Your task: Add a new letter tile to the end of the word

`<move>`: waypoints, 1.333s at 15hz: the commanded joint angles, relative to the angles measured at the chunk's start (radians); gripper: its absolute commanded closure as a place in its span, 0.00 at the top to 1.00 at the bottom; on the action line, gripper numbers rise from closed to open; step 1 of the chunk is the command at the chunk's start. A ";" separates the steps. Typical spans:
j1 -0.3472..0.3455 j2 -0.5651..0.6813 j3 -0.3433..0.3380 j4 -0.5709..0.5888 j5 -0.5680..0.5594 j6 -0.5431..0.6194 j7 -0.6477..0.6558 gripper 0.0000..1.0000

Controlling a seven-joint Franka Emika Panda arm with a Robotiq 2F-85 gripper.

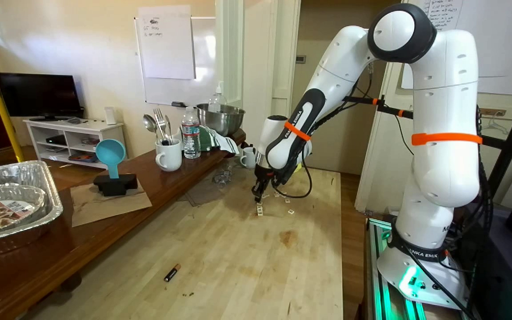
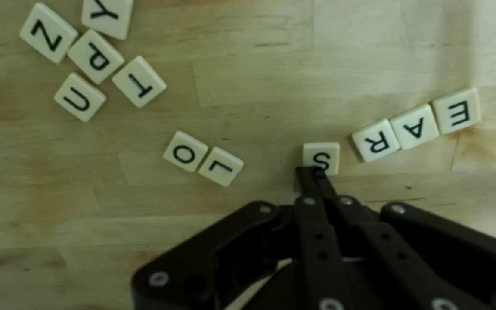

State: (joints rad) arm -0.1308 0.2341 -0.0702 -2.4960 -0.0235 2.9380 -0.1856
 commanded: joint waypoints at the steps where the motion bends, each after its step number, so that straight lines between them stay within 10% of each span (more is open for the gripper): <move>1: -0.025 0.010 0.033 -0.022 -0.012 0.031 -0.093 0.00; 20: -0.097 -0.007 0.110 -0.071 -0.038 0.087 -0.330 0.00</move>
State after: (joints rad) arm -0.1948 0.2287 0.0034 -2.5282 -0.0563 3.0026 -0.4822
